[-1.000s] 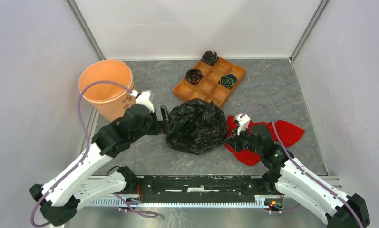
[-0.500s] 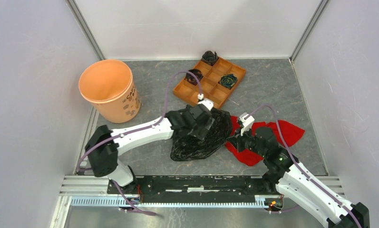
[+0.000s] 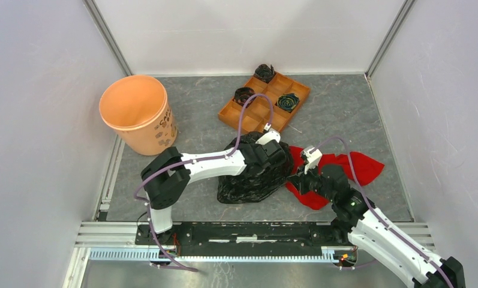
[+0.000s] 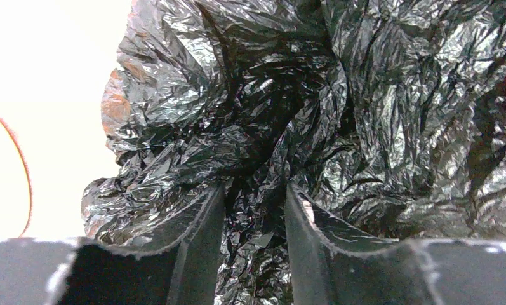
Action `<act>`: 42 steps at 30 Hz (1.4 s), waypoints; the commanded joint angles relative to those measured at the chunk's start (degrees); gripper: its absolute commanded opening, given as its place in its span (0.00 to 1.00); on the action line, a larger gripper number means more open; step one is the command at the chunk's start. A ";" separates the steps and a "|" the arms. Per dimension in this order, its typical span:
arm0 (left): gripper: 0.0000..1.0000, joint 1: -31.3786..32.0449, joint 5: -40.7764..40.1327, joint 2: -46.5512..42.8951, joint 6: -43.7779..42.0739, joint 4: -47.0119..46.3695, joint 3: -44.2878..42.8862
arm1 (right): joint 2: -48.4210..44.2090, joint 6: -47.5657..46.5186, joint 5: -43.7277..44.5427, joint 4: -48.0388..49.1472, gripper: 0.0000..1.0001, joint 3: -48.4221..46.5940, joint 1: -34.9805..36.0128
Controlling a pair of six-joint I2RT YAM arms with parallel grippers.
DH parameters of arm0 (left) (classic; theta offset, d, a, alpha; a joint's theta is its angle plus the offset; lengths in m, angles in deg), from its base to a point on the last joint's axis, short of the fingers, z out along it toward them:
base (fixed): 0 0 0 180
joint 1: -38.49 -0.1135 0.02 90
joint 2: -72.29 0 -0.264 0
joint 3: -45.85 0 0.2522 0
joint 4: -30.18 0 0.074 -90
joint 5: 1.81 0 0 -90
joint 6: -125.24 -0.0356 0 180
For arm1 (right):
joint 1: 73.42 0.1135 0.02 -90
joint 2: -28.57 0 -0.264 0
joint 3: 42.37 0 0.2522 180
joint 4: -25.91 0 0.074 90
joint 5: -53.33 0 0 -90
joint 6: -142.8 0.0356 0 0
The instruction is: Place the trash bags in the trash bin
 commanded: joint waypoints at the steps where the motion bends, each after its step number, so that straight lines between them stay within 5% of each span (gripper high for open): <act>1: 0.41 -1.84 -5.16 -0.04 -1.48 -0.14 -4.30 | 3.70 2.13 4.13 4.33 0.00 -0.58 -0.08; 6: 0.03 -6.35 1.20 -1.76 -2.59 0.79 -5.13 | 11.46 1.68 4.43 5.10 0.00 -6.30 -0.09; 13: 0.02 -14.54 10.29 -13.51 -6.69 6.03 -15.29 | 25.06 -7.61 11.08 2.58 0.00 -23.79 -0.12; 17: 0.02 -17.54 16.44 -15.62 -11.92 12.26 -42.10 | 36.77 -15.94 18.14 -11.11 0.00 -55.12 -0.39; 20: 0.02 -17.55 21.49 -18.87 -12.27 11.54 -54.84 | 40.67 -18.56 12.95 -14.91 0.00 -74.29 -0.31; 23: 0.02 -17.55 23.45 -29.26 -9.83 1.34 -44.96 | 37.53 -16.87 3.84 -6.05 0.00 -74.93 -0.23; 26: 0.02 -17.55 16.84 -40.34 -7.44 -9.33 -24.57 | 29.74 -12.09 0.54 6.69 0.00 -57.62 -0.27; 30: 0.02 -17.59 6.59 -47.31 3.02 -3.76 -1.54 | 25.93 -7.53 0.19 10.31 0.00 -35.84 -0.23; 36: 0.02 -17.68 21.07 -59.31 25.43 -5.62 32.17 | 12.83 5.02 -6.55 25.96 0.01 -5.92 -0.25; 39: 0.02 -17.72 20.09 -65.68 26.49 -6.73 33.85 | 12.96 1.21 -5.33 16.21 0.00 -9.89 -0.26; 42: 0.02 -17.81 16.90 -62.38 20.50 -3.12 23.01 | 16.50 -4.86 -4.16 4.86 0.00 -22.55 -0.27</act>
